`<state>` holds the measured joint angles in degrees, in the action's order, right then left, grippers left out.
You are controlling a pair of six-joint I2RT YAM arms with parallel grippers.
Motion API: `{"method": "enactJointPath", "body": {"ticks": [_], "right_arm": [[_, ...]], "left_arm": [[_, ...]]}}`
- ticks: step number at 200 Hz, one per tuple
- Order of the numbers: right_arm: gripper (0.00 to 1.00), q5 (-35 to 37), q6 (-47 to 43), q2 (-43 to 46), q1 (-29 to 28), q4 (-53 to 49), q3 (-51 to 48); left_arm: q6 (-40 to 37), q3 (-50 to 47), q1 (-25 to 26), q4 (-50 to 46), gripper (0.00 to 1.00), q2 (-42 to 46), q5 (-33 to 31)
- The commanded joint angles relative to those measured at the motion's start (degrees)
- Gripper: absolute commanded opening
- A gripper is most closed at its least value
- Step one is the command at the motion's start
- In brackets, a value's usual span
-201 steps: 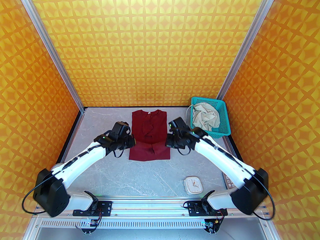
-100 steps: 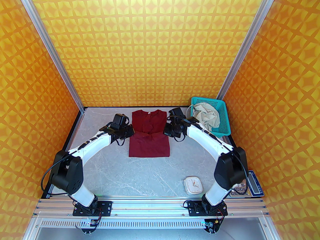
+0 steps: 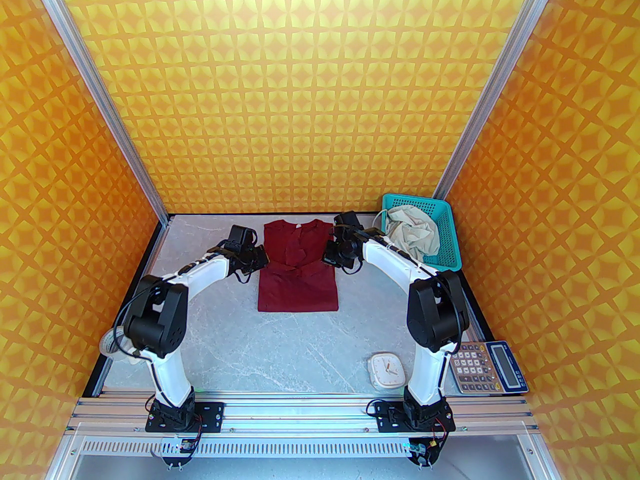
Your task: Fold and stack the mixed laundry pile
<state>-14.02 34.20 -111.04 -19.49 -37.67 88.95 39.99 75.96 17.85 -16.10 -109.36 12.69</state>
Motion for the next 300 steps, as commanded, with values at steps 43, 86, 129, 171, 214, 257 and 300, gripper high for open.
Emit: {"method": "enactJointPath", "body": {"ticks": [43,86,129,171,214,257,300], "right_arm": [[0.34,-8.42,3.58,-6.01,4.15,15.10,-3.32],[0.45,-13.90,11.71,-5.65,7.70,32.42,-8.44],[0.51,-10.37,10.03,5.97,7.48,33.59,-19.23],[0.60,-9.10,13.57,9.08,-0.12,38.28,-27.37],[0.69,-9.66,17.77,3.06,-2.14,42.24,-25.90],[0.71,-8.67,18.27,-2.67,-2.13,41.43,-19.38],[0.70,-7.36,19.67,-7.10,-0.97,41.45,-12.81]], "left_arm": [[0.03,2.12,-3.45,4.37,0.42,-4.00,3.33],[-2.45,1.83,-7.00,5.29,0.53,-2.80,6.15],[-8.01,-3.00,-5.38,-1.02,0.55,8.62,6.04],[-5.88,-9.15,0.79,0.65,0.60,11.13,7.61],[-2.25,-7.74,3.19,2.41,0.64,6.88,7.61],[-0.86,-5.55,3.69,2.97,0.73,2.86,7.18],[-1.30,-0.35,3.61,2.01,0.74,-2.05,5.71]]}}
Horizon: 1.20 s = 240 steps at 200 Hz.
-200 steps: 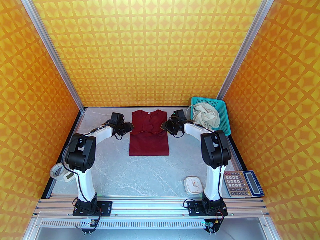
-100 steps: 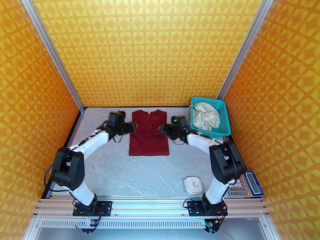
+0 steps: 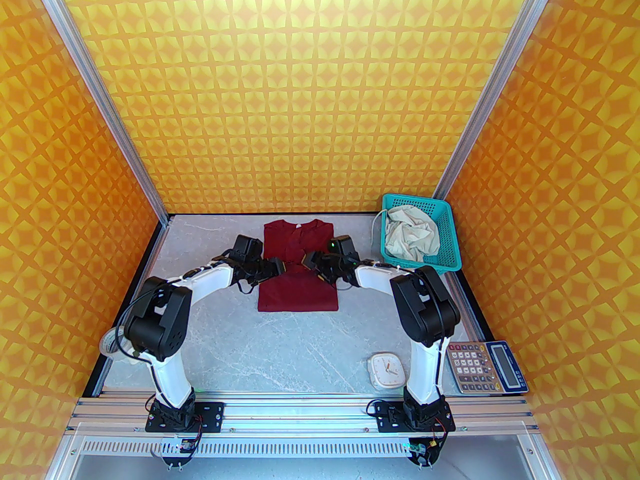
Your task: Fold and stack the mixed laundry pile
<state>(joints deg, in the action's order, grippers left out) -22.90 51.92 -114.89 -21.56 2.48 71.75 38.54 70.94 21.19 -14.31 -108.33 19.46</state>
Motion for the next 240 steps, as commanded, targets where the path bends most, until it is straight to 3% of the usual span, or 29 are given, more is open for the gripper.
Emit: {"method": "enactJointPath", "body": {"ticks": [1,56,83,115,154,201,240], "right_arm": [[0.70,1.48,2.13,-3.33,1.18,1.34,4.56],[0.66,0.48,9.57,-8.56,5.47,8.60,8.28],[0.65,-0.09,10.05,-10.09,6.47,8.02,10.81],[0.64,-0.49,8.29,-8.46,7.33,6.27,10.50],[0.63,-0.08,-1.57,0.64,7.50,-2.43,4.99],[0.60,5.83,-17.00,20.70,7.50,-21.95,-10.17],[0.49,-3.70,-16.32,26.42,7.59,-23.77,-20.82]], "left_arm": [[0.13,4.79,0.30,0.14,0.74,-3.18,-1.12],[-1.08,10.93,-0.91,1.88,0.74,-6.90,-2.81],[-1.96,11.92,-2.10,4.54,0.75,-5.55,-3.97],[-4.41,13.37,-3.67,0.98,0.74,-4.38,-5.40],[-6.08,5.74,-3.84,-0.02,0.65,3.73,-5.75],[-6.60,-14.82,-2.68,-4.03,0.63,21.71,-5.46],[-5.11,-23.59,-2.47,-3.20,0.55,27.93,-1.21]]}}
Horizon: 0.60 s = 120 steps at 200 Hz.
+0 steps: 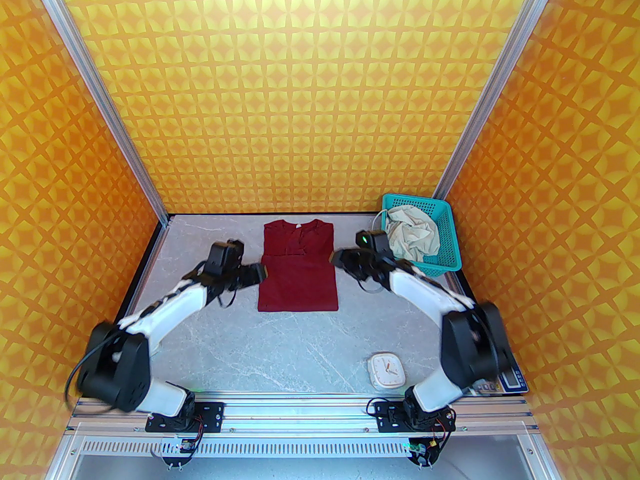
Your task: Fold and stack the mixed laundry pile
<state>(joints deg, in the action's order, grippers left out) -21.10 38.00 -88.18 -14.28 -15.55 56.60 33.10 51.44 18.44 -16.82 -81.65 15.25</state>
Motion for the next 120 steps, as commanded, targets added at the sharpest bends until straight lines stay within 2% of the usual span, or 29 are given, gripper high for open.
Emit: {"method": "enactJointPath", "body": {"ticks": [1,35,71,93,120], "right_arm": [[0.49,-5.64,-2.31,-0.26,0.31,-5.69,-5.82],[0.48,-7.02,-0.98,-0.73,0.31,-4.13,-9.16],[0.42,-8.44,0.91,-3.62,0.05,-0.51,-10.35],[0.41,-8.52,1.29,-5.45,-0.61,0.75,-10.37],[0.42,-8.32,1.48,-6.52,-1.27,1.15,-10.53]], "left_arm": [[0.45,-4.17,0.28,-0.50,0.55,1.24,3.11],[2.53,-5.93,0.50,3.17,0.54,-2.21,5.82],[3.34,-6.29,0.82,5.50,0.52,-6.16,5.84],[3.81,-6.37,1.16,6.50,0.51,-7.55,5.84],[3.70,-5.58,1.43,5.96,0.55,-8.73,5.71]]}}
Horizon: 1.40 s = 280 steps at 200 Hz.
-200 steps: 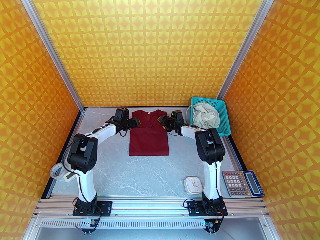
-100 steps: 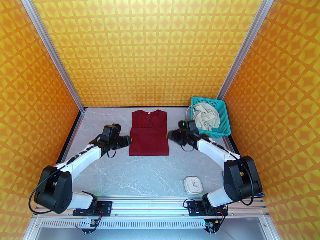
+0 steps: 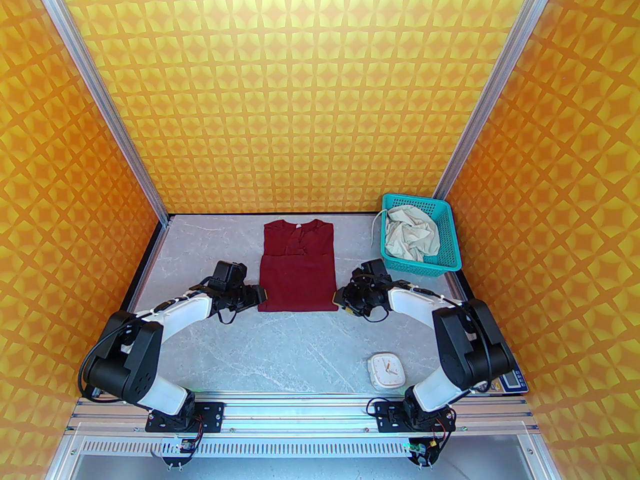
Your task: Fold and stack the mixed laundry pile
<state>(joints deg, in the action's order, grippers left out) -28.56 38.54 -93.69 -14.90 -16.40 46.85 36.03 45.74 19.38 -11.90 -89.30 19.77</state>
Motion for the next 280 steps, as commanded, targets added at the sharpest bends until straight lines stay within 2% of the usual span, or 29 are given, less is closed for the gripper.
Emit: {"method": "enactJointPath", "body": {"ticks": [1,35,99,187,204,241,275,280], "right_arm": [[0.42,-0.83,0.92,-1.04,-0.61,2.04,-0.79],[0.46,-0.69,1.04,-1.48,-0.84,1.94,-0.92],[0.43,-2.07,3.03,-3.07,-1.54,4.93,-1.69],[0.34,-1.85,4.25,-5.29,-1.54,8.30,-1.05],[0.31,-1.85,4.67,-5.71,-1.61,9.03,-0.80],[0.21,-1.44,5.35,-5.58,-1.55,10.40,-0.53],[0.09,-1.24,5.84,-5.41,-1.55,11.81,-0.66],[0.07,-1.16,5.84,-5.33,-1.54,11.99,-0.72]], "left_arm": [[0.74,0.13,0.49,0.98,0.56,-1.11,1.21],[-0.25,2.33,1.00,-4.48,0.59,-3.37,-1.76],[0.43,3.52,3.20,-2.74,0.57,-5.81,-2.02],[1.59,4.53,3.91,-1.12,0.44,-9.55,-2.02],[1.85,4.28,3.91,-0.74,0.38,-9.83,-2.14],[0.94,4.12,3.91,-2.05,0.17,-8.56,-3.40],[0.18,3.66,3.91,-2.52,0.00,-7.23,-4.29],[0.09,3.57,3.91,-2.34,0.00,-7.06,-4.43]]}}
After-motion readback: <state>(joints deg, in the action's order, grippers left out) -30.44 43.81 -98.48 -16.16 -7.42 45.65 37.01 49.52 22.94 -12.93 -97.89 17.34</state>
